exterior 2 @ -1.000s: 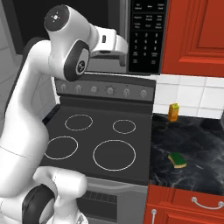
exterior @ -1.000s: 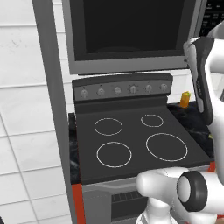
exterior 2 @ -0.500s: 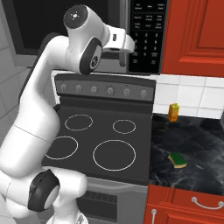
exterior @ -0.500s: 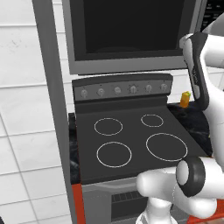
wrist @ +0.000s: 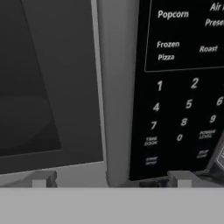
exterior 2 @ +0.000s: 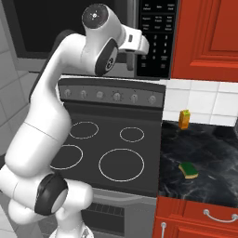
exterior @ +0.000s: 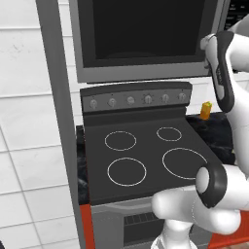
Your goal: Place the sponge inside the microwave to prepare for sanitizing.
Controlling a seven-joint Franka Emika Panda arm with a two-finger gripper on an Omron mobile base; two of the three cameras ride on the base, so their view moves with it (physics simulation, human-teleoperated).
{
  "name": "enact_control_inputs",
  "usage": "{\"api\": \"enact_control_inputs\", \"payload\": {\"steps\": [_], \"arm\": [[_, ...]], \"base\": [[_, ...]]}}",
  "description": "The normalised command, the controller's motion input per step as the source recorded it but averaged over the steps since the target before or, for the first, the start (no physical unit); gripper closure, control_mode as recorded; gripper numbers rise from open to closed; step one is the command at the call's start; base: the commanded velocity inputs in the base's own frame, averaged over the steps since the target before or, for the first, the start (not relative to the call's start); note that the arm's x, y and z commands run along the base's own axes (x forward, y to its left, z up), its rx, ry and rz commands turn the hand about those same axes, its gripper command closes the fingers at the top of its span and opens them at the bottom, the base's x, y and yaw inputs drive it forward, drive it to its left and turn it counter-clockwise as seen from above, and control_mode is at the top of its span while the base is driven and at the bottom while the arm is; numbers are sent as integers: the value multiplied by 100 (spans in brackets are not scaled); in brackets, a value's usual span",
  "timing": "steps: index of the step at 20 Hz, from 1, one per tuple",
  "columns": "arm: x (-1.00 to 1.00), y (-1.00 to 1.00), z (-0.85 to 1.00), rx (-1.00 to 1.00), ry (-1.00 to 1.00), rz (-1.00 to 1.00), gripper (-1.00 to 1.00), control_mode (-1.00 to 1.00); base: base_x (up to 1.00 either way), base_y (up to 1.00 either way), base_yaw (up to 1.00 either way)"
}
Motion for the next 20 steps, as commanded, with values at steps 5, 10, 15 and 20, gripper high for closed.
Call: {"api": "enact_control_inputs", "payload": {"steps": [5, 10, 15, 20], "arm": [[39, -3, -5, 0, -9, 0, -100, -100], [41, -16, -3, 0, -3, 0, -100, -100], [40, -30, -5, 3, 0, 0, -100, -100], [9, -1, -1, 0, 0, 0, 100, -100]], "base": [[0, 0, 0], [0, 0, 0], [0, 0, 0], [0, 0, 0]]}}
